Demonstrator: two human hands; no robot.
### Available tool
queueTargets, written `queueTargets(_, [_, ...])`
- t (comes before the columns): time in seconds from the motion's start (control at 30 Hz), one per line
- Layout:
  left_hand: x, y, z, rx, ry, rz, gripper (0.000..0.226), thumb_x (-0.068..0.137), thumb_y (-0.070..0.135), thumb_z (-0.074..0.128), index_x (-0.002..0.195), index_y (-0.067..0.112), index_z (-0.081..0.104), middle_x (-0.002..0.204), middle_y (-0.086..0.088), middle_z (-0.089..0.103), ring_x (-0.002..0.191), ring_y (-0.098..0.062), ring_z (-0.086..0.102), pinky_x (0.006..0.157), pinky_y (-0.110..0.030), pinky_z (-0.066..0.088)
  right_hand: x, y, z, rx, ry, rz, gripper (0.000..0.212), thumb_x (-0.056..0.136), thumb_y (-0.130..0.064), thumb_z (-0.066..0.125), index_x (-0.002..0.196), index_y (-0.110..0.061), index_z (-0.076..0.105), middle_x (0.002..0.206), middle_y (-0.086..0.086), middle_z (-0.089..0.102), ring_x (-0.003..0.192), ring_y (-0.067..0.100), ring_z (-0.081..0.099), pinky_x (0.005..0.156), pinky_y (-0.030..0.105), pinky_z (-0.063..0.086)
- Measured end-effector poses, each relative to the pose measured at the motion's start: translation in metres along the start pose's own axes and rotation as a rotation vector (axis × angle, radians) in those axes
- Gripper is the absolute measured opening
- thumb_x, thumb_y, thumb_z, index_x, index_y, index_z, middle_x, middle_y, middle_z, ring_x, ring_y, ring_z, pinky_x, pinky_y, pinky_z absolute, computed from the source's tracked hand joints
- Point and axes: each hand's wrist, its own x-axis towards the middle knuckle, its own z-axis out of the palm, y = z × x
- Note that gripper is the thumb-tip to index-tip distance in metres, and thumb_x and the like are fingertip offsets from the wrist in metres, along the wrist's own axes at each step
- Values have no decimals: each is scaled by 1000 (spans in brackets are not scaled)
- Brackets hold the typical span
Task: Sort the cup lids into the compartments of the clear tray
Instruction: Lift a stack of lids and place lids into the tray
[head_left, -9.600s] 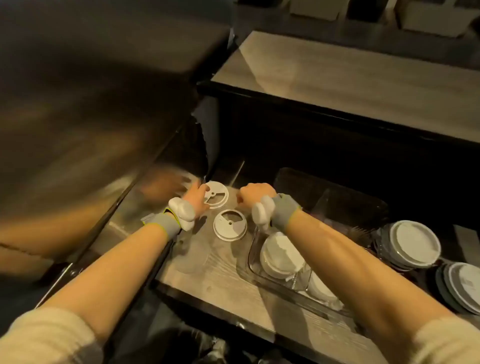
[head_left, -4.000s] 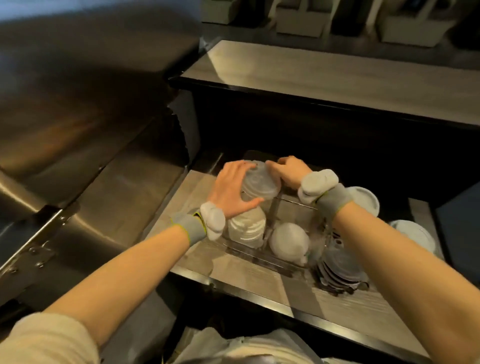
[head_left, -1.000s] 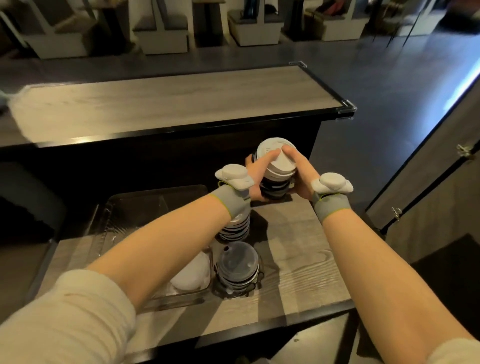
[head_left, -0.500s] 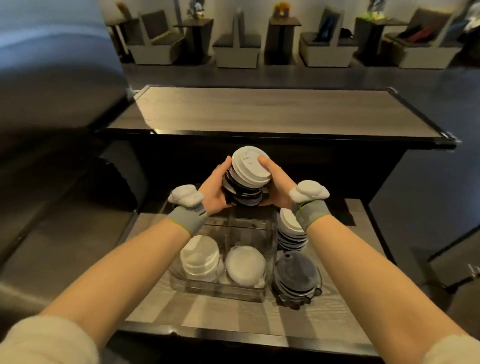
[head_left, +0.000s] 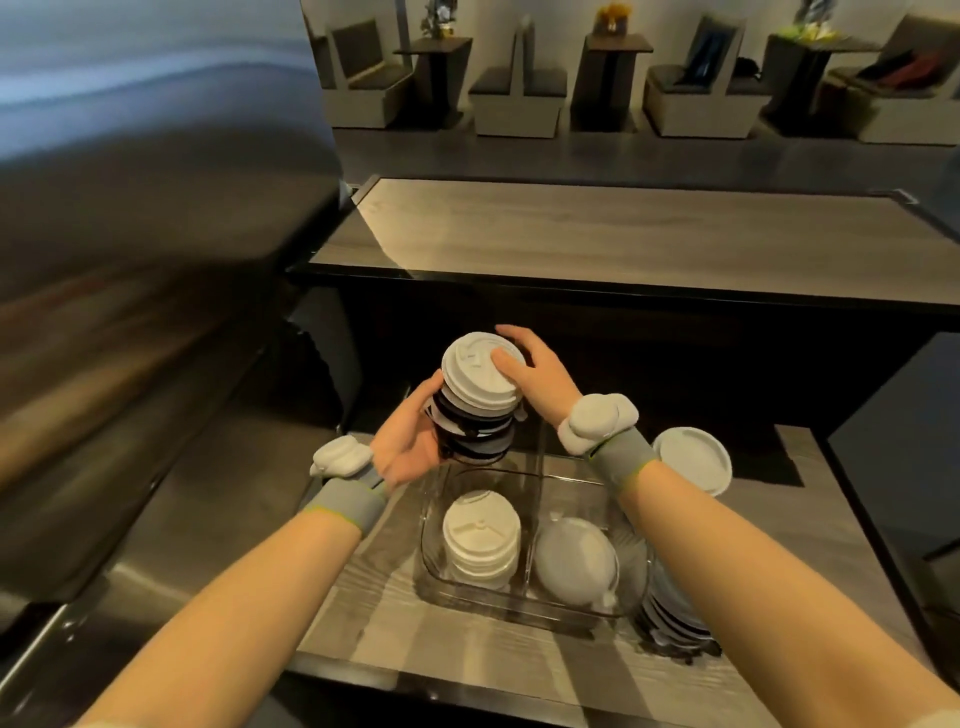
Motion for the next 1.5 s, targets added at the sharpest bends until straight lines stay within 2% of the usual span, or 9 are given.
queueTargets(0.13, [6,2,-11,-1,7,-5,44,77,51,57,97,16,76,110,-14,71,110,-32,60,95,-50,45,4,-4,7,-142,-131,-96,63,85,-36,62,140,-22,34,143,4,35,131,18,31,105,31,29])
queueTargets(0.3, [10,7,-21,42,-3,-4,44,78,52,56,102,19,73,108,-13,71,106,-31,63,90,-49,49,14,-7,6,-263,-248,-62,95,72,-34,76,145,-17,18,147,5,30,133,18,32,103,27,32])
queueTargets(0.47, [13,9,-24,43,-32,36,43,84,48,50,93,16,77,99,-11,74,91,-26,71,81,-43,53,17,-12,1,-210,-142,-90,73,81,-37,66,140,-18,28,126,-4,44,113,8,43,85,13,36])
queueTargets(0.73, [21,14,-21,33,-100,54,42,90,42,41,111,13,64,100,-9,73,92,-24,69,72,-37,58,15,-5,-18,76,-31,31,53,92,-33,48,138,-13,33,123,1,46,109,15,48,82,22,46])
queueTargets(0.93, [26,19,-27,68,-114,61,42,93,42,37,114,15,60,98,-7,73,93,-23,67,73,-36,58,0,26,-58,-139,130,130,53,91,-33,54,135,-10,37,122,3,49,110,18,49,87,26,37])
queueTargets(1.1, [28,18,-27,80,-137,52,45,79,43,47,111,15,62,97,-7,74,90,-22,70,76,-36,58,-2,69,-62,-691,-209,456,53,89,-50,49,118,-7,57,117,12,61,109,30,57,86,33,39])
queueTargets(1.23, [30,19,-29,82,-113,48,45,79,44,47,109,15,64,97,-7,73,91,-22,70,80,-37,55,2,101,-48,-811,-128,582,60,84,-53,51,122,-7,53,126,16,55,117,32,52,81,35,34])
queueTargets(1.37, [33,22,-32,78,-86,33,43,85,44,42,91,19,77,91,-5,75,85,-19,72,75,-33,58,4,122,-43,-1070,-341,603,22,83,-29,58,65,-19,50,111,15,60,117,29,54,86,33,42])
queueTargets(1.5, [33,20,-36,76,-81,20,44,88,43,42,86,19,79,88,-5,76,83,-19,72,70,-33,59,5,140,-38,-1091,-419,575,30,95,-13,45,121,-2,55,132,17,53,123,29,50,100,33,40])
